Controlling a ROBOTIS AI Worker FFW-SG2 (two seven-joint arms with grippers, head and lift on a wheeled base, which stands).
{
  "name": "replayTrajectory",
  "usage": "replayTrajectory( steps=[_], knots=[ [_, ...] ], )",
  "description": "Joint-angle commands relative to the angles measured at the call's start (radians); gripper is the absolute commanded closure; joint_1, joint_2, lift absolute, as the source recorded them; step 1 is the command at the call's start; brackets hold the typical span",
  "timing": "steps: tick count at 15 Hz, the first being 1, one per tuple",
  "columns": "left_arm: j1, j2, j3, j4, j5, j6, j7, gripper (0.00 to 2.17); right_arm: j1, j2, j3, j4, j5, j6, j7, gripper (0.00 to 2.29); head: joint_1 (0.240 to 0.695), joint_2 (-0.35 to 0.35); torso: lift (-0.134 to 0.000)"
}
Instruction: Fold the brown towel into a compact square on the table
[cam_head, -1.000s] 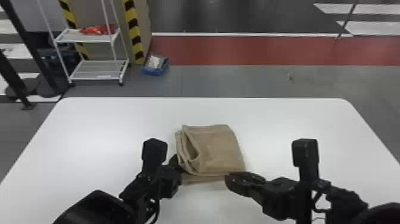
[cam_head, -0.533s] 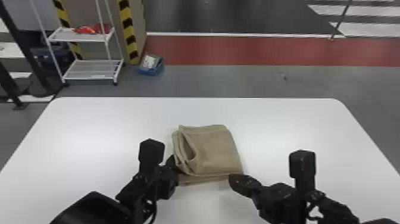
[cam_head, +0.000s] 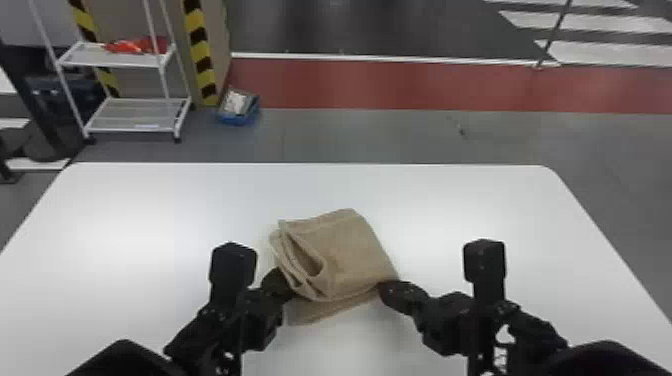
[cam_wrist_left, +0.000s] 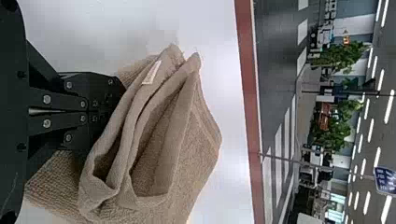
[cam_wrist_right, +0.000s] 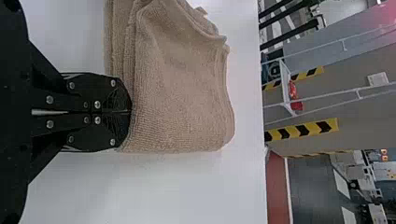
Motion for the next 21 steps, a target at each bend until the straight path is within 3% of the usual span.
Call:
replayTrajectory(
  steps=[1, 4, 10, 13, 16, 19, 21],
  knots=[
    [0.055, 0.019, 0.046, -0.084, 0.005, 0.01, -0.009, 1.7, -0.04, 0.0, -0.002, 0.023, 0.012, 0.013, -0.004, 2.1, 0.695, -0.069, -0.125],
    [0.104, 0.047, 0.087, -0.157, 0.022, 0.035, -0.019, 1.7, -0.135, 0.0, 0.0, 0.09, 0.028, 0.074, -0.027, 2.1, 0.695, -0.059, -0.125],
    [0.142, 0.064, 0.147, -0.222, 0.037, 0.032, -0.025, 1.7, -0.323, 0.003, 0.035, 0.294, 0.077, 0.077, -0.031, 2.1, 0.695, -0.042, -0.125],
    [0.127, 0.064, 0.146, -0.196, 0.043, 0.022, -0.025, 1.7, -0.432, 0.003, 0.066, 0.409, 0.081, 0.013, -0.019, 2.1, 0.695, -0.039, -0.125],
    [0.109, 0.062, 0.136, -0.154, 0.042, -0.008, -0.025, 1.7, -0.517, 0.006, 0.145, 0.507, 0.111, -0.174, 0.005, 2.09, 0.695, -0.025, -0.125],
    [0.087, 0.058, 0.126, -0.122, 0.049, -0.027, -0.026, 1.7, -0.426, 0.008, 0.11, 0.438, 0.109, -0.181, 0.039, 2.08, 0.695, 0.011, -0.125],
    [0.073, 0.056, 0.11, -0.105, 0.049, -0.03, -0.025, 1.7, -0.325, 0.003, 0.012, 0.348, 0.095, -0.193, 0.062, 2.0, 0.695, 0.014, -0.125]
  ],
)
